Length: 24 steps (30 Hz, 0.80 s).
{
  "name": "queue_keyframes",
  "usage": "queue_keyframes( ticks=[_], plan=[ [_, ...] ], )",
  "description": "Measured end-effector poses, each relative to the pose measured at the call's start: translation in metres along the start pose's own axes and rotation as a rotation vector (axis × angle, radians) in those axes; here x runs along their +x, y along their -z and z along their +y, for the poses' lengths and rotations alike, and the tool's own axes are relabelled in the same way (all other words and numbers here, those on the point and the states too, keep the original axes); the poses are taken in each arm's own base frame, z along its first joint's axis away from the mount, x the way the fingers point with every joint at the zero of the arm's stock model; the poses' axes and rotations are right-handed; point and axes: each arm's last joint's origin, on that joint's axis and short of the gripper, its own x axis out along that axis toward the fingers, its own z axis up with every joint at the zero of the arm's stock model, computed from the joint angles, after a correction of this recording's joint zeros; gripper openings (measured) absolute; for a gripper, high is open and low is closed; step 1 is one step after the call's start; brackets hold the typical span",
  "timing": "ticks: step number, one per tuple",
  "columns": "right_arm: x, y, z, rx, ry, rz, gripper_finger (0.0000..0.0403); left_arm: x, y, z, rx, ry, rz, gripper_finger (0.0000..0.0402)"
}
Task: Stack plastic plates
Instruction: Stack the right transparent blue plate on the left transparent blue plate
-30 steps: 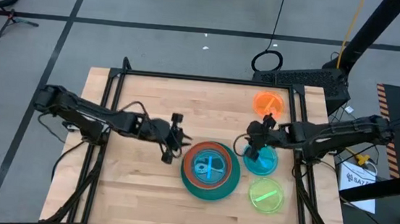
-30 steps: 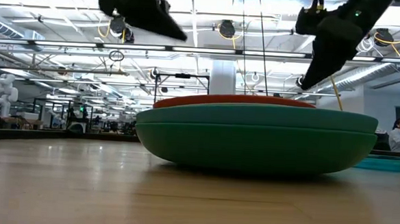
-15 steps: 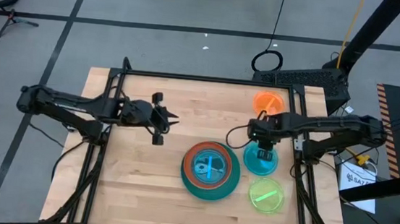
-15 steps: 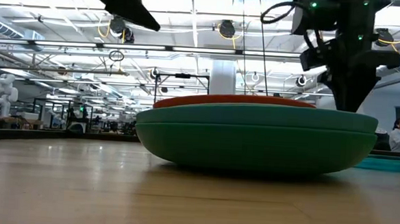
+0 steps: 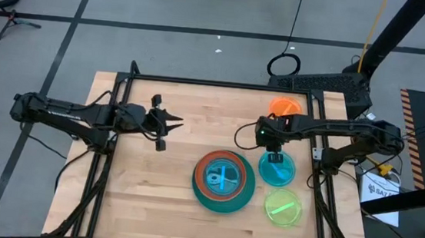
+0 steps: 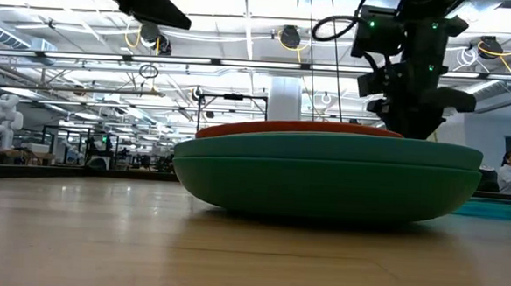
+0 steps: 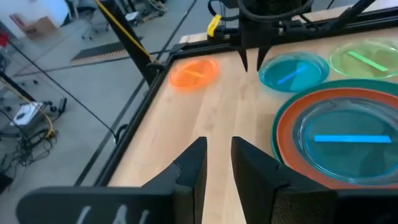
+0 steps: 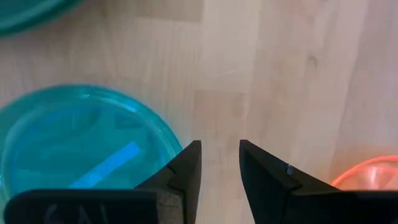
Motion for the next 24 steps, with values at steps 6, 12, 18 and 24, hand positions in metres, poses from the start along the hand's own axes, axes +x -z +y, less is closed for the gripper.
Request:
queue_keyframes(
  ticks=[6, 12, 18, 24],
  plan=[
    [0.009, -0.002, 0.001, -0.015, -0.016, 0.041, 0.0151, 0.000, 0.004, -0.002, -0.031, 0.009, 0.044, 0.0081],
    [0.022, -0.002, 0.002, -0.026, -0.045, 0.121, 0.0190, -0.001, 0.007, -0.002, -0.055, 0.012, 0.067, 0.0081],
    [0.035, -0.003, 0.003, -0.048, -0.081, 0.174, 0.0186, -0.001, 0.007, -0.002, -0.060, 0.013, 0.068, 0.0081],
    [0.041, -0.005, 0.002, -0.048, -0.118, 0.171, 0.0177, -0.001, 0.007, -0.002, -0.059, 0.013, 0.068, 0.0081]
  ],
)
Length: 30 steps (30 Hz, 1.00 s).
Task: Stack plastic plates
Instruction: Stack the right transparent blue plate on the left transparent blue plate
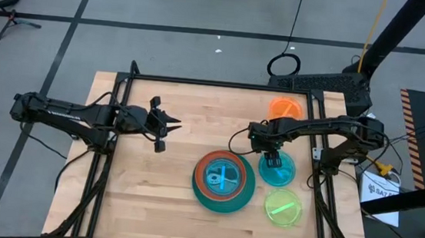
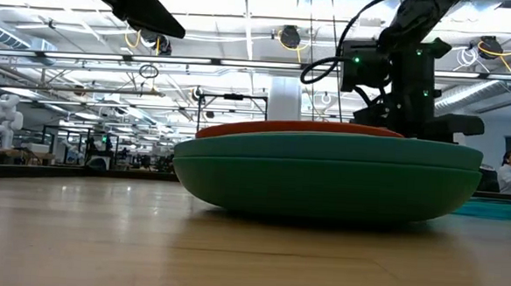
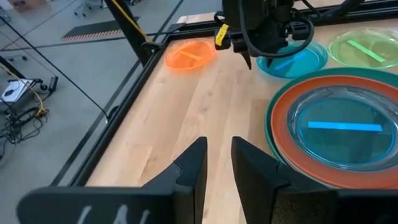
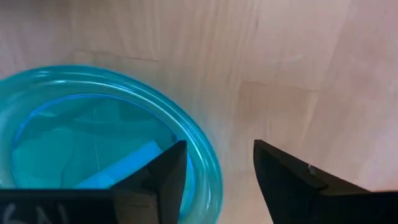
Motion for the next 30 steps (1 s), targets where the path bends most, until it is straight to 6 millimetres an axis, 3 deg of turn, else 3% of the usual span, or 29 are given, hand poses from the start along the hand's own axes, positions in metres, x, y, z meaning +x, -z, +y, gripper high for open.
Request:
queue_keyframes(
  ticks=[19, 30],
  plan=[
    [0.019, 0.010, -0.003, 0.026, -0.037, -0.047, 0.0172, 0.000, 0.000, 0.000, 0.011, 0.003, -0.002, 0.0081],
    [0.019, 0.010, -0.007, 0.024, -0.037, -0.063, 0.0096, 0.000, -0.001, 0.000, 0.011, 0.003, -0.004, 0.0081]
  ],
)
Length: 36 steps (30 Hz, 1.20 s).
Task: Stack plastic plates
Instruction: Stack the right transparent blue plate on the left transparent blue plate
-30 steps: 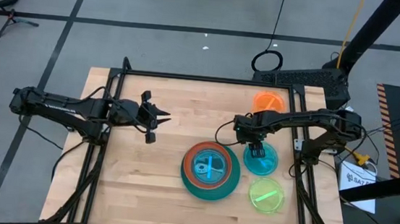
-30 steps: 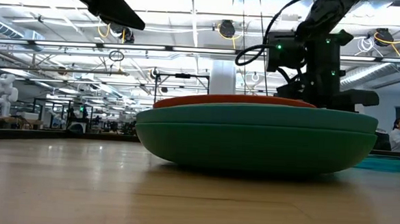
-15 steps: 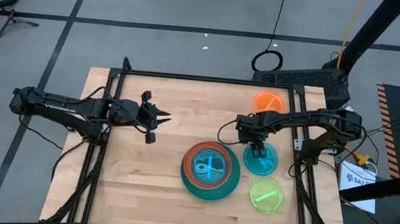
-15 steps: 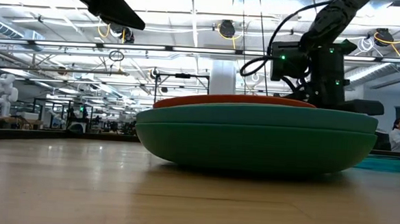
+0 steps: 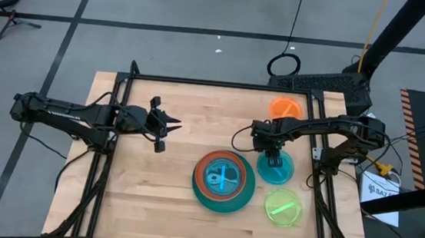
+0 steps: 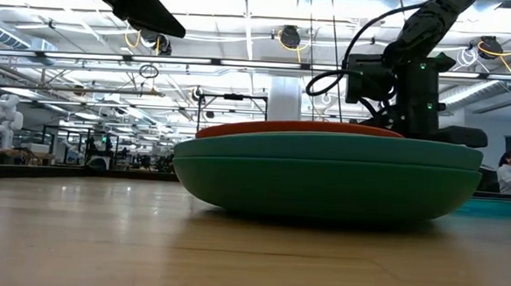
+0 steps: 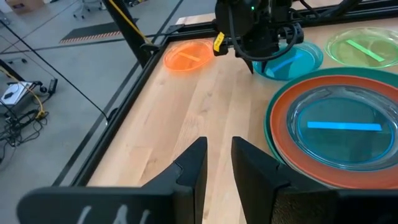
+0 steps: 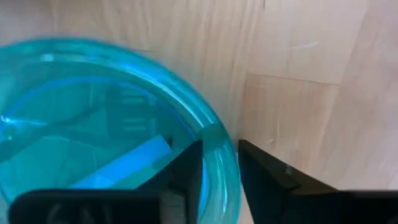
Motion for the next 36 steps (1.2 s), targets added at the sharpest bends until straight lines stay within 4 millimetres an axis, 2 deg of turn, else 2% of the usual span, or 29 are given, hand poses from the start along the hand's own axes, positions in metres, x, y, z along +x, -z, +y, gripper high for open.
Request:
queue_keyframes(
  ticks=[10, 19, 28, 36],
  plan=[
    [-0.001, 0.001, 0.000, -0.040, 0.005, 0.008, 0.0027, 0.000, 0.000, 0.000, 0.000, 0.000, -0.001, 0.0081],
    [-0.006, -0.001, 0.000, -0.026, 0.000, 0.026, 0.0011, 0.000, 0.000, 0.000, 0.000, 0.000, -0.001, 0.0081],
    [-0.031, -0.013, -0.006, 0.007, 0.063, 0.068, 0.0010, 0.000, 0.000, 0.000, 0.000, 0.000, -0.001, 0.0081],
    [-0.072, -0.021, -0.013, 0.085, 0.205, 0.172, 0.0003, 0.000, 0.000, 0.000, 0.000, 0.000, -0.001, 0.0081]
  ],
)
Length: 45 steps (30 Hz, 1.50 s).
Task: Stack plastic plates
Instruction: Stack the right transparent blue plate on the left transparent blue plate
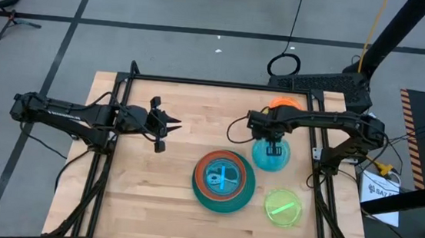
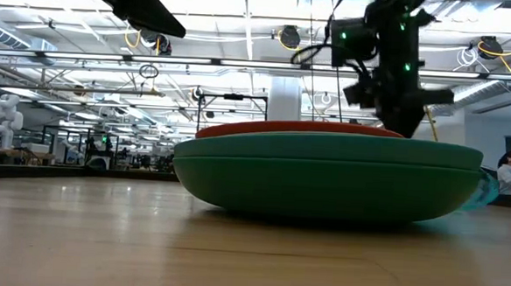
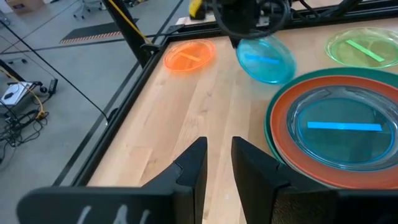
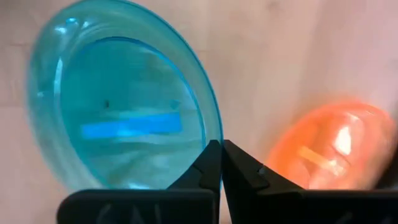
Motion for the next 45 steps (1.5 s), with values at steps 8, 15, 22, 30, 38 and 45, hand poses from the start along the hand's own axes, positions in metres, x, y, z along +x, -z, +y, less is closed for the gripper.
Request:
queue_keyframes(
  ticks=[8, 15, 22, 30, 38, 45],
  plan=[
    [-0.057, -0.001, -0.015, 0.098, 0.062, 0.008, 0.0002, 0.000, 0.000, 0.000, -0.001, 0.000, 0.000, 0.0081],
    [-0.102, -0.001, -0.025, 0.218, 0.087, -0.088, 0.0001, 0.000, 0.000, 0.000, -0.001, 0.000, 0.000, 0.0081],
    [-0.119, -0.008, -0.026, 0.373, -0.179, -0.242, 0.0001, 0.000, 0.000, 0.000, -0.002, 0.000, 0.000, 0.0081],
    [-0.123, -0.032, -0.018, 0.490, -0.274, -0.396, 0.0000, 0.000, 0.000, 0.000, -0.003, 0.000, 0.000, 0.0081],
    [-0.108, -0.061, 0.001, 0.527, -0.294, -0.369, 0.0000, 0.000, 0.000, 0.000, -0.003, 0.000, 0.000, 0.0081],
    [-0.076, -0.092, 0.025, 0.470, -0.302, -0.241, 0.0000, 0.000, 0.000, 0.000, -0.003, 0.000, 0.000, 0.0081]
  ],
)
